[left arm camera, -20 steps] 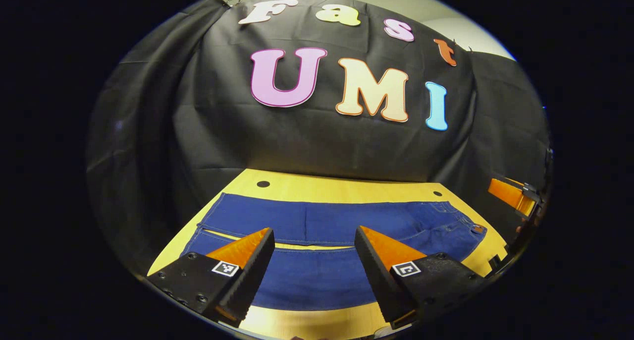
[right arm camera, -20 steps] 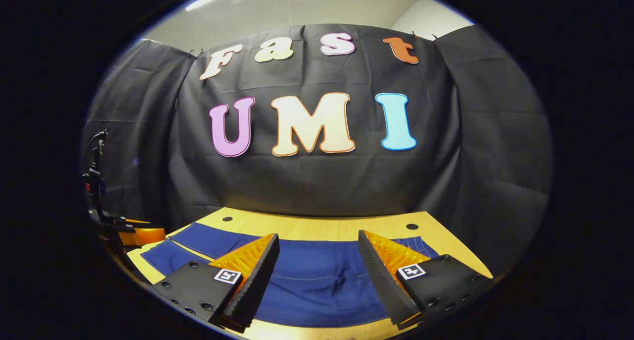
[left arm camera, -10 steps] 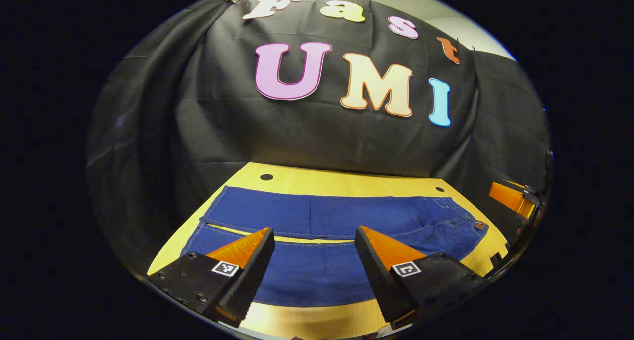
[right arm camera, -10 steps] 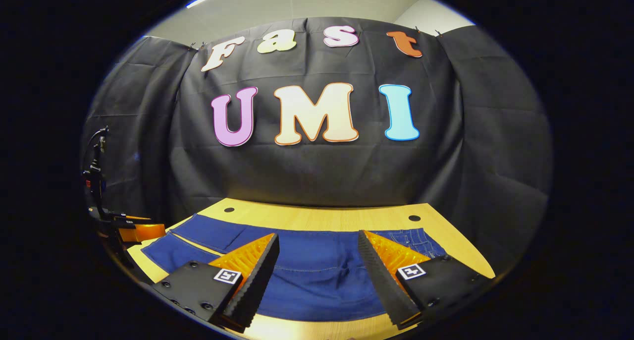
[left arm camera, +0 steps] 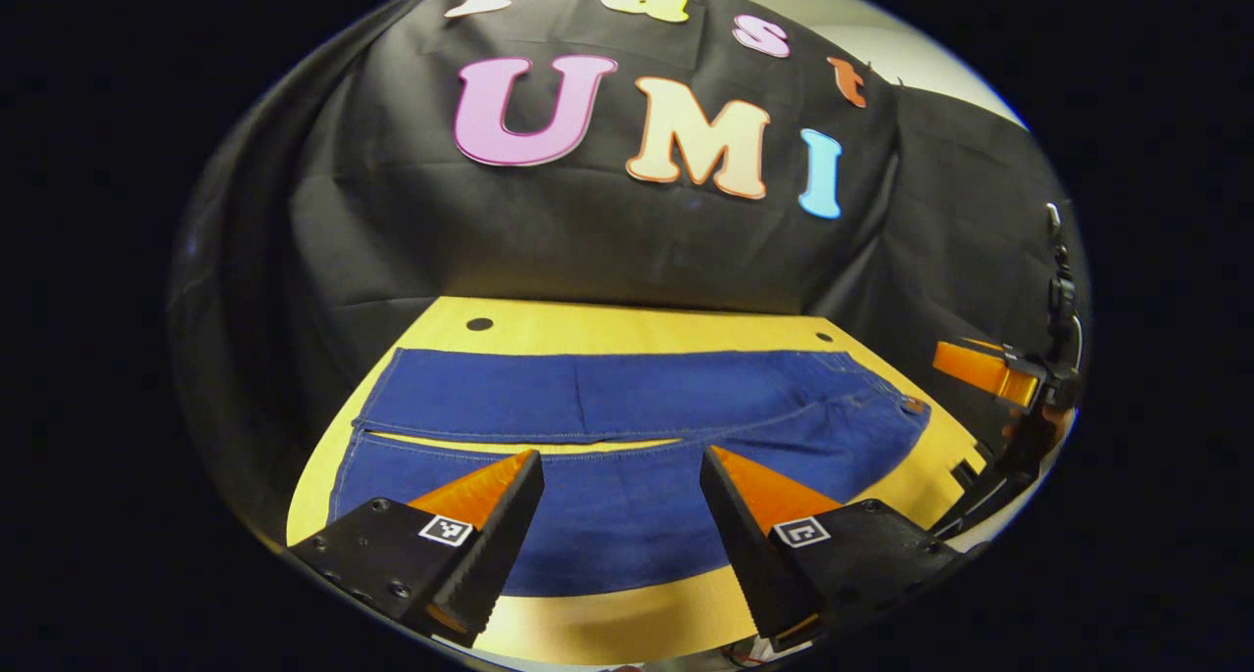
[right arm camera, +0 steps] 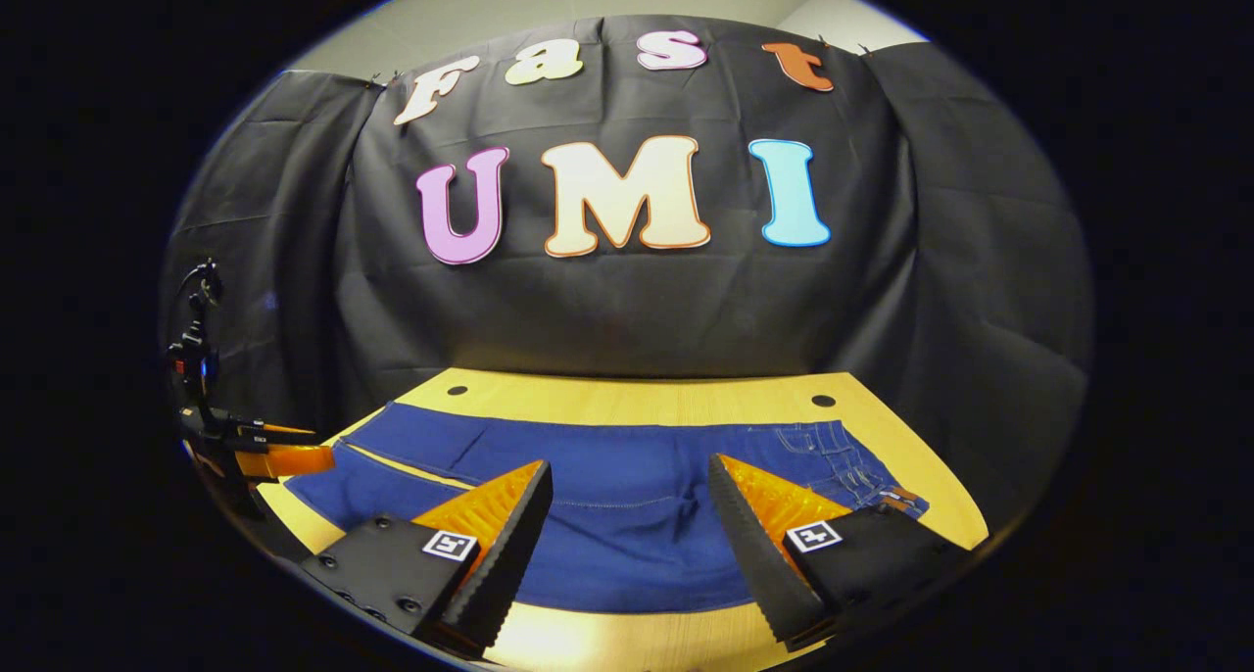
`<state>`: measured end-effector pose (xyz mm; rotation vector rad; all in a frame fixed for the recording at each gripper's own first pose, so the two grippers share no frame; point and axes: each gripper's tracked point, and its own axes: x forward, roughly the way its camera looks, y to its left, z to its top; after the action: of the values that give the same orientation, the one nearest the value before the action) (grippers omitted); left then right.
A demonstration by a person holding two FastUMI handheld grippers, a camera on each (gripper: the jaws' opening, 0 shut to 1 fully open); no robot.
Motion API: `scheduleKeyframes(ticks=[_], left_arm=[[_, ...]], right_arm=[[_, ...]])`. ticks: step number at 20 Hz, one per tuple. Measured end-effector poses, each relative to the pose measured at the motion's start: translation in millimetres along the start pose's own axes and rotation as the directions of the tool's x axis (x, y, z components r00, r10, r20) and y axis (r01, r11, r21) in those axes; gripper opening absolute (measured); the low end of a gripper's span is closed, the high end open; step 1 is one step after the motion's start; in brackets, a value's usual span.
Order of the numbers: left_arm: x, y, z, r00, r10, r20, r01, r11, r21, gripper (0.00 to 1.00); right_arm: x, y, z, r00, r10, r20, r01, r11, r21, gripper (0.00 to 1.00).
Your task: Grasp the waist and the cuffs of the jeans and fold them to make the two legs overlap; first hold the waist and fold one-third of the jeans toward the cuffs, then hold the cuffs and fold the remaining one-third in the same direction to finish folding.
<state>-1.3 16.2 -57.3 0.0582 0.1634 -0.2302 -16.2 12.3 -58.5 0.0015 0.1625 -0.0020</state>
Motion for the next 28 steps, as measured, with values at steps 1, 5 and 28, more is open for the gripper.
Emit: scheduleKeyframes(ticks=[1,5,28], left_arm=[[1,4,-8,0.999,-0.030,-0.033,0.031,0.999,0.029,0.95],[-5,30,-42,0.969,-0.138,-0.204,0.178,0.964,0.197,0.95],[-39,120,-157,0.605,-0.145,-0.783,0.659,0.643,0.390,0.95]], right_arm=[[-1,0,-5,1.000,-0.003,-0.015,0.003,1.000,0.000,0.99],[-5,-7,-23,0.997,-0.022,-0.067,0.022,1.000,-0.006,0.99],[-31,-44,-107,0.946,-0.123,-0.301,0.087,0.988,-0.131,0.99]])
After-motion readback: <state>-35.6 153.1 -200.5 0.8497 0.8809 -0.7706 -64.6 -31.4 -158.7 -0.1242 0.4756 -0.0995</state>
